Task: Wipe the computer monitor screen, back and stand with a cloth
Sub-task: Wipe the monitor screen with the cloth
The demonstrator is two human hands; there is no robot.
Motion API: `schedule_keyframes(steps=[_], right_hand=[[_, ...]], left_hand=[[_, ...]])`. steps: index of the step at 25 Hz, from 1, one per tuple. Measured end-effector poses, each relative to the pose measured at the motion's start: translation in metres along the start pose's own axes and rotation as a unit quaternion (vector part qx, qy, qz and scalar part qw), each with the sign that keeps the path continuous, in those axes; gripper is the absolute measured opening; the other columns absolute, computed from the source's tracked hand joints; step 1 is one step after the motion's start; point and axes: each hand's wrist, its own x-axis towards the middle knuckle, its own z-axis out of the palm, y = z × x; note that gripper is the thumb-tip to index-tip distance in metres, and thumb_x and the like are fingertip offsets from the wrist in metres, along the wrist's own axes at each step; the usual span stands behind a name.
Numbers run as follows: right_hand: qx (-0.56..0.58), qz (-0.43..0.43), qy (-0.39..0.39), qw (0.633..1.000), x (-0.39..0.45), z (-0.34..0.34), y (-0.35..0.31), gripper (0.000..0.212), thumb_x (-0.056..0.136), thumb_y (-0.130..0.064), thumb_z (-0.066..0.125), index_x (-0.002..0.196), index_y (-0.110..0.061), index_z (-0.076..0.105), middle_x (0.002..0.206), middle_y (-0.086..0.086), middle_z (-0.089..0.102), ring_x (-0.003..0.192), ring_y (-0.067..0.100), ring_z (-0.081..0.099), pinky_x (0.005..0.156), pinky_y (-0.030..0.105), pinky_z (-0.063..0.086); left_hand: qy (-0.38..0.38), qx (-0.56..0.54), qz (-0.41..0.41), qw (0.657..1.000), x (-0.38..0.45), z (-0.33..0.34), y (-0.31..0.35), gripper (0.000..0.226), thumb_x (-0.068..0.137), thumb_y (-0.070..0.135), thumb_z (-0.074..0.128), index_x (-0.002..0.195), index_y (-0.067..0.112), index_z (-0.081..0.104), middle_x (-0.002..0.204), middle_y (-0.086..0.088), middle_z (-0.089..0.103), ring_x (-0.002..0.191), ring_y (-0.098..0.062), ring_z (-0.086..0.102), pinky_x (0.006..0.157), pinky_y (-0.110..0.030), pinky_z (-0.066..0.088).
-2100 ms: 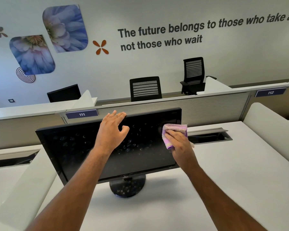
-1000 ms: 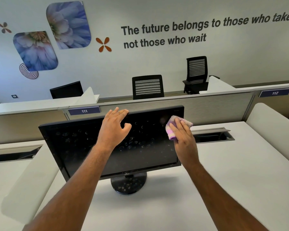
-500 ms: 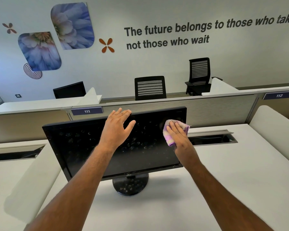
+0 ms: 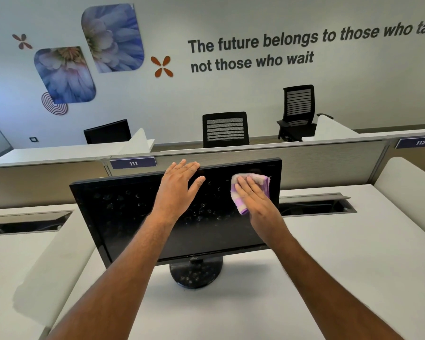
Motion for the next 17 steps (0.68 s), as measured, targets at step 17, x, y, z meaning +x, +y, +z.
schedule_keyframes(steps=[17], right_hand=[[0.002, -0.035, -0.035, 0.999, 0.016, 0.004, -0.035, 0.087, 0.083, 0.012, 0.070, 0.159, -0.007, 0.031, 0.166, 0.008, 0.028, 0.156, 0.022, 0.022, 0.126, 0.039, 0.019]], left_hand=[[0.005, -0.014, -0.008, 1.000, -0.002, -0.001, 0.002, 0.055, 0.107, 0.052, 0.046, 0.151, 0.019, 0.055, 0.153, 0.001, 0.056, 0.152, -0.014, 0.037, 0.130, -0.033, 0.014]])
